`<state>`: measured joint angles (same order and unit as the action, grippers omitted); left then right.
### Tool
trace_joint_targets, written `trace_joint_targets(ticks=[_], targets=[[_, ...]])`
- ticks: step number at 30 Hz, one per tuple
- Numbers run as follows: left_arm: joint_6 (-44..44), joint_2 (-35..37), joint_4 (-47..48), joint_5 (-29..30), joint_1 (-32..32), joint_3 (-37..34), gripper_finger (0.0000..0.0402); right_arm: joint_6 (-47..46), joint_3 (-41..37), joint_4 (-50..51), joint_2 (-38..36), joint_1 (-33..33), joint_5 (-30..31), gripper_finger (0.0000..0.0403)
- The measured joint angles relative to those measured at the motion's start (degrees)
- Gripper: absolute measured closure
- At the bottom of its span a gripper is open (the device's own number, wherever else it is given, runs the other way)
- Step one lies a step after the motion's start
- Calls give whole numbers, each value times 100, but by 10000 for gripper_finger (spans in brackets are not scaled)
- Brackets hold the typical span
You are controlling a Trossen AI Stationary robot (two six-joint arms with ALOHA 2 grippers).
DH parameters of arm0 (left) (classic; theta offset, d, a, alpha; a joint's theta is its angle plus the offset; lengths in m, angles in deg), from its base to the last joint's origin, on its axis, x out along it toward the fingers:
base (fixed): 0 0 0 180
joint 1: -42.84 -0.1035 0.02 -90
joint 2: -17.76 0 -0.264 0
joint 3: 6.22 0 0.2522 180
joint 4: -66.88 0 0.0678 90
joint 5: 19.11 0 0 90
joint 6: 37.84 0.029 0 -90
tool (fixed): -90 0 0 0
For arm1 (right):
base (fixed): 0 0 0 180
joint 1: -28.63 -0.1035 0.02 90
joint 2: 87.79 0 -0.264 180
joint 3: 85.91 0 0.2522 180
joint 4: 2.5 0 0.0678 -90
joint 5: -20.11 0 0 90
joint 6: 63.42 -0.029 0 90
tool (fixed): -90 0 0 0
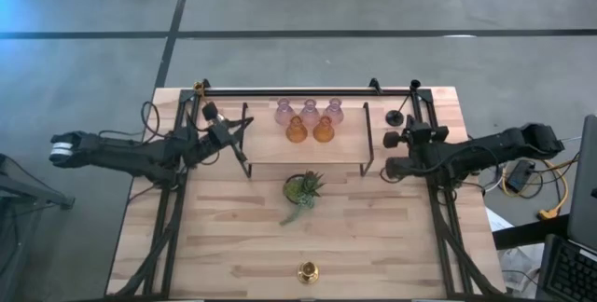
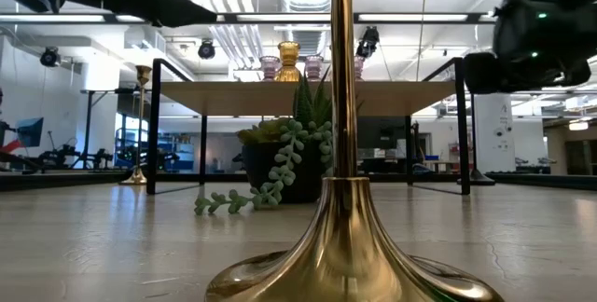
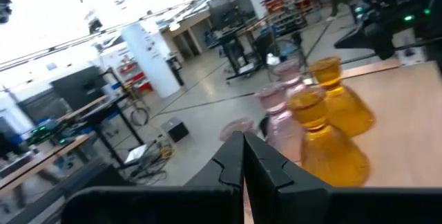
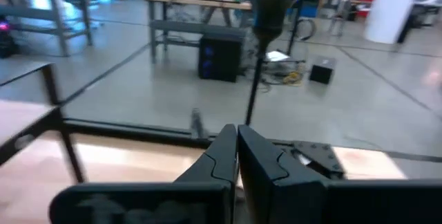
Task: Pick & Place candle stick holders
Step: Put the black candle holder on the shelf
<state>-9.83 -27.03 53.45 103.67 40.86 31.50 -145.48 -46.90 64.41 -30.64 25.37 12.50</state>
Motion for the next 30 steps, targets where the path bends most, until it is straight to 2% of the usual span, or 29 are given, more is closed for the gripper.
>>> trace_joint_targets(ticks=[4, 9, 13, 16, 18, 20, 26, 30], targets=[[0, -4, -22, 12, -187, 0, 394, 486, 46, -343, 0, 501, 7, 394], [-14, -4, -25, 12, -354, 0, 394, 483, 46, -522, 0, 963, -33, 394], [-25, -4, -25, 5, -417, 2, 394, 660, 46, -815, 0, 1164, -355, 384], [-30, -4, -25, -19, -488, 2, 394, 1537, 46, -1495, 9, 1252, -694, 354], [-37, -4, -22, -23, -529, 2, 394, 2389, 46, -1966, 9, 1294, -730, 328], [-39, -4, -25, -22, -544, 2, 394, 2858, 46, -2166, -8, 1403, -724, 302], [-37, -4, 24, -23, -547, 6, 394, 2584, -62, -2198, -15, 1573, -701, 231], [44, -4, 22, -19, -573, 4, 394, 2103, -164, -2206, -13, 1571, -657, 200]])
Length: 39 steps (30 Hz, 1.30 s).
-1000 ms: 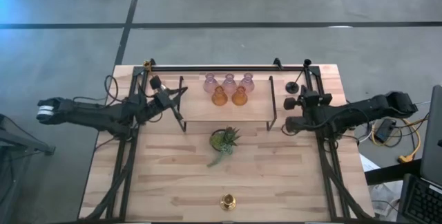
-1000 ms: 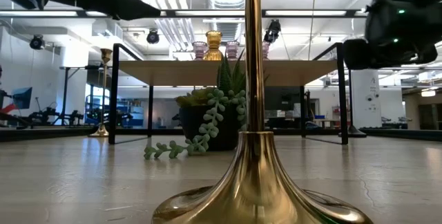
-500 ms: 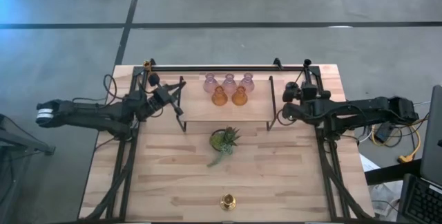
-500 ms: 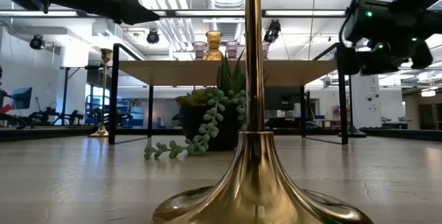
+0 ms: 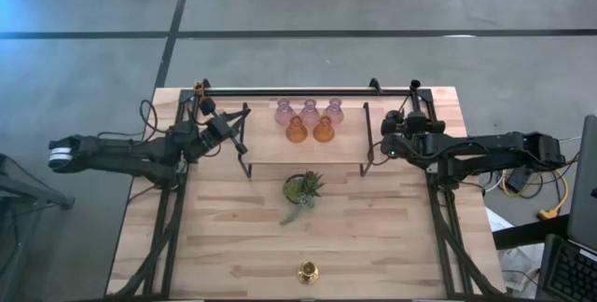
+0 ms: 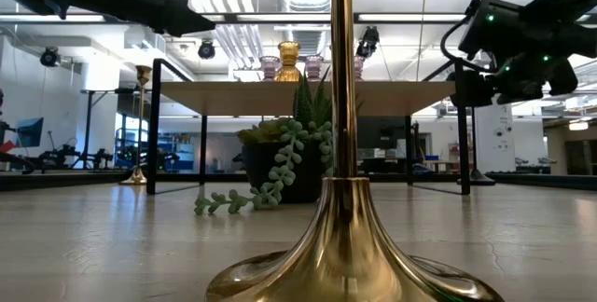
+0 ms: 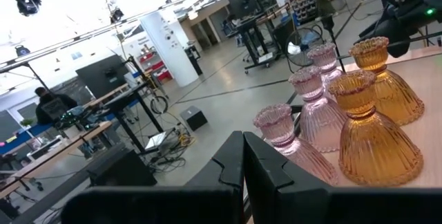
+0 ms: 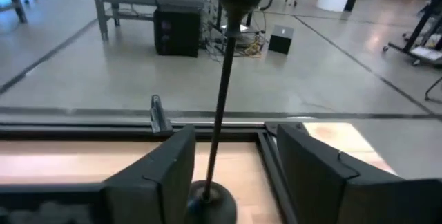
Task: Pick & Place candle stick holders
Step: Put the black candle holder on the shelf
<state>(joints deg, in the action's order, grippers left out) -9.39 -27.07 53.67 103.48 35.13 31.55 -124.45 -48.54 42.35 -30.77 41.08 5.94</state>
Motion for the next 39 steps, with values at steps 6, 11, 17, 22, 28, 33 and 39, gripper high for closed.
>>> trace_joint_targets(ticks=[6, 11, 17, 22, 28, 33, 39], targets=[[4, 0, 7, 2, -31, -43, 394, 73, -15, 0, -2, 33, -235, 187], [4, 0, -30, 9, -150, -48, 394, 124, -48, -3, -2, 247, -243, 187], [-53, 2, -61, 8, -168, -48, 394, 123, -63, -22, 0, 292, -281, 186], [-133, 2, -64, 7, -168, -48, 394, 166, -63, -28, 0, 292, -356, 186], [-140, 2, -64, 7, -168, -48, 394, 384, -65, -194, 0, 295, -373, 186], [-157, 2, -64, 7, -168, -48, 394, 860, -65, -616, 2, 299, -377, 186], [-164, 2, -63, 7, -168, -48, 394, 966, -65, -730, 4, 369, -406, 186]])
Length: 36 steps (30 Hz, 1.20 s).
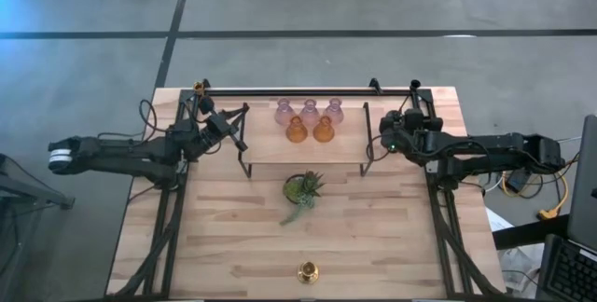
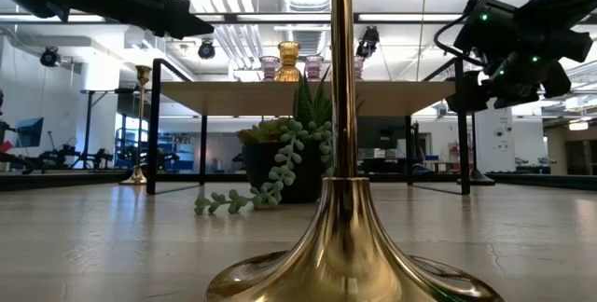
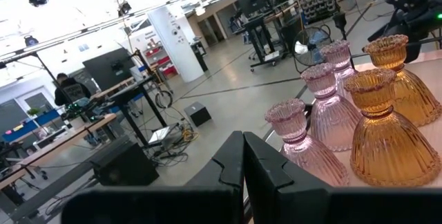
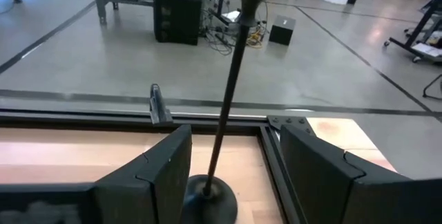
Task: Pick & Place candle stick holders
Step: Put the black candle holder on the shelf
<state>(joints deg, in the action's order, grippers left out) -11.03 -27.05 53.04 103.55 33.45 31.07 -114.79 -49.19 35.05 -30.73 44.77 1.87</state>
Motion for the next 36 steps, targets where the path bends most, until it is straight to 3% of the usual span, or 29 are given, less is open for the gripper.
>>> trace_joint_targets(ticks=[8, 16, 28, 36], targets=[[0, 0, 1, 0, 0, 0, 394, 155, 0, -166, 0, 177, -90, 186], [-42, 0, 21, -1, 0, 0, 394, 1292, 0, -1054, 4, 505, -445, 186], [-46, 0, 25, -2, -2, 0, 394, 1605, -26, -1347, 4, 1004, -848, 186], [-44, 0, 56, -2, -2, -7, 394, 2314, -210, -2245, 5, 1505, -1484, 186]])
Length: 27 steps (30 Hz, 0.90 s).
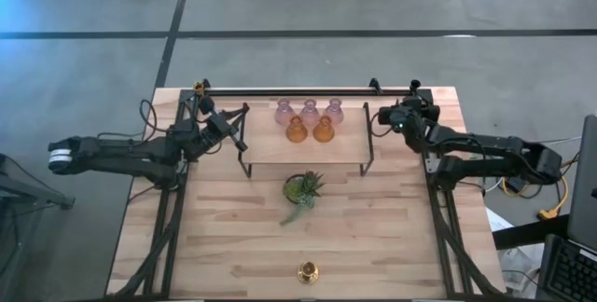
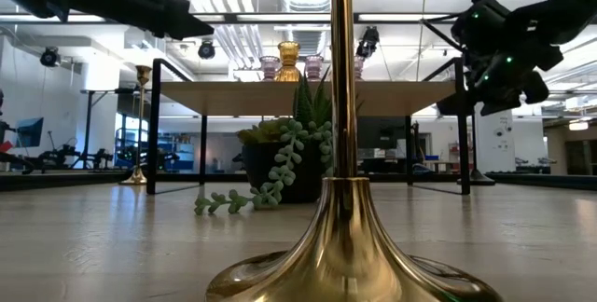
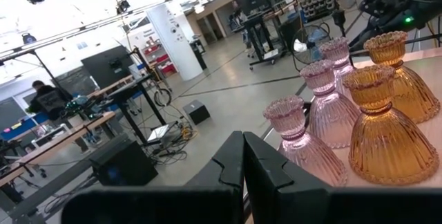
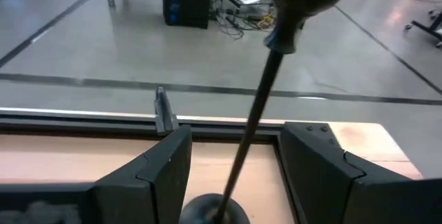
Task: Pick & Place candle stick holders
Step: Put the black candle holder on the shelf
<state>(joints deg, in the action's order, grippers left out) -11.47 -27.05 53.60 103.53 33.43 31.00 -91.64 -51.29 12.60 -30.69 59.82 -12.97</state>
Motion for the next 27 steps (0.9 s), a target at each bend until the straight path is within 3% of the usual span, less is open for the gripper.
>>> trace_joint_targets(ticks=[14, 27], targets=[[0, 0, 11, 2, 0, -24, 394, 592, -190, -708, 0, 345, -204, 212], [0, 0, 11, 2, 0, -24, 394, 600, -188, -727, 0, 393, -211, 234]])
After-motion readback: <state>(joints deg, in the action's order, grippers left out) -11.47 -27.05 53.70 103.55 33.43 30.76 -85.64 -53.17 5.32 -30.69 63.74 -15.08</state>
